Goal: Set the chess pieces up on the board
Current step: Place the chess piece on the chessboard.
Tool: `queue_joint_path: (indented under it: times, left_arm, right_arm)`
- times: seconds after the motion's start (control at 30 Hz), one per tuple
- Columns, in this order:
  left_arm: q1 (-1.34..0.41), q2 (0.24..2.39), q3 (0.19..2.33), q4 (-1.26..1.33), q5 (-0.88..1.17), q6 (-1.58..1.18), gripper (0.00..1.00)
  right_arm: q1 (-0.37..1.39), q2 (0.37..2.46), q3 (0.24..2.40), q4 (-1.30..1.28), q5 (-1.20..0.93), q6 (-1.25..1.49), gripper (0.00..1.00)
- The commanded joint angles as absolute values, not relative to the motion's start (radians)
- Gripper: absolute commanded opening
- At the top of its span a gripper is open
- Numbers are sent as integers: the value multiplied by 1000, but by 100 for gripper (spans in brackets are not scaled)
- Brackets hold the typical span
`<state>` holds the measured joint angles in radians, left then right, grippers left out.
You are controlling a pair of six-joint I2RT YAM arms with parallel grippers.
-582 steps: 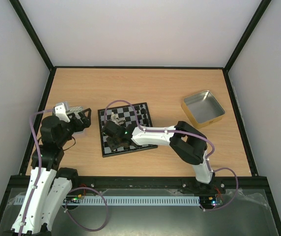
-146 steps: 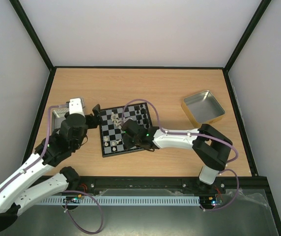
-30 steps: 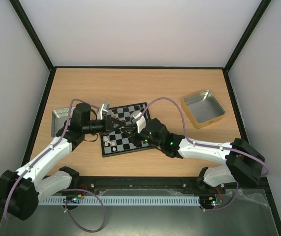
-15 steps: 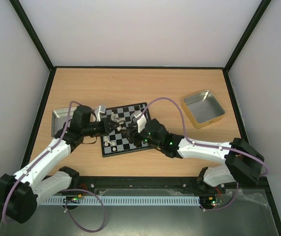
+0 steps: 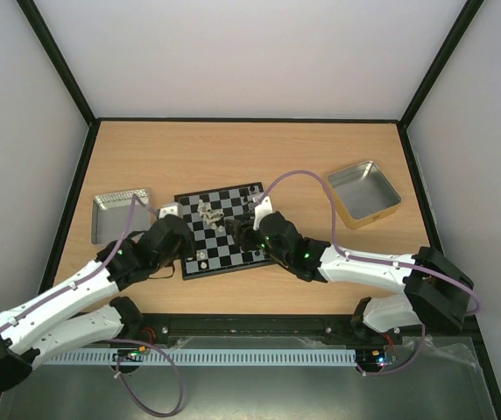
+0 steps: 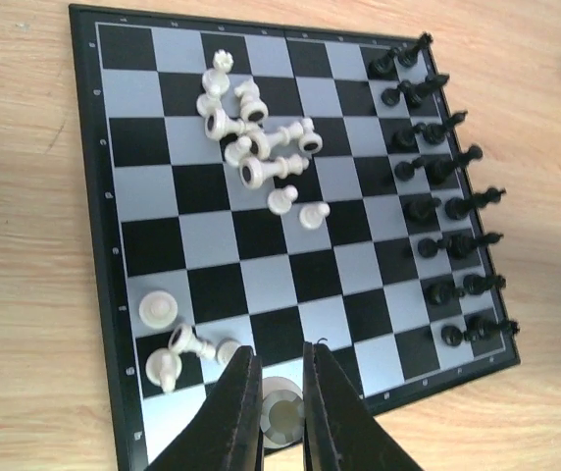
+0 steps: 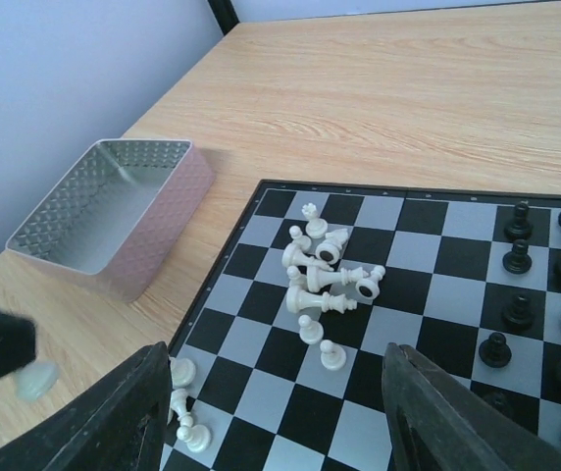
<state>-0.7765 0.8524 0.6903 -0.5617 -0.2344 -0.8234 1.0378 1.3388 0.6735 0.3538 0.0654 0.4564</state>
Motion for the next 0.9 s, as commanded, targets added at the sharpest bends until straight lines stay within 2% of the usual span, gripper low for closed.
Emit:
queue_joint_path:
  times: [0.0,0.23,0.6,0.87]
  left_arm:
    - [-889,826,659,-643,-409,-960,2]
    - [-975,849,532,-610,-397,-1084,2]
    - [-988,903,390,-430,-380,-1137,2]
    - [-1006,946,367,-380,-443,-1157,3]
  right_arm:
    - [1034,1330,680,345,130,492,58]
    - [1034,1341,676,344,132,501,58]
    - [1033,1364,681,338,129,503,59]
    - [1033,1379,685,337,120,502,59]
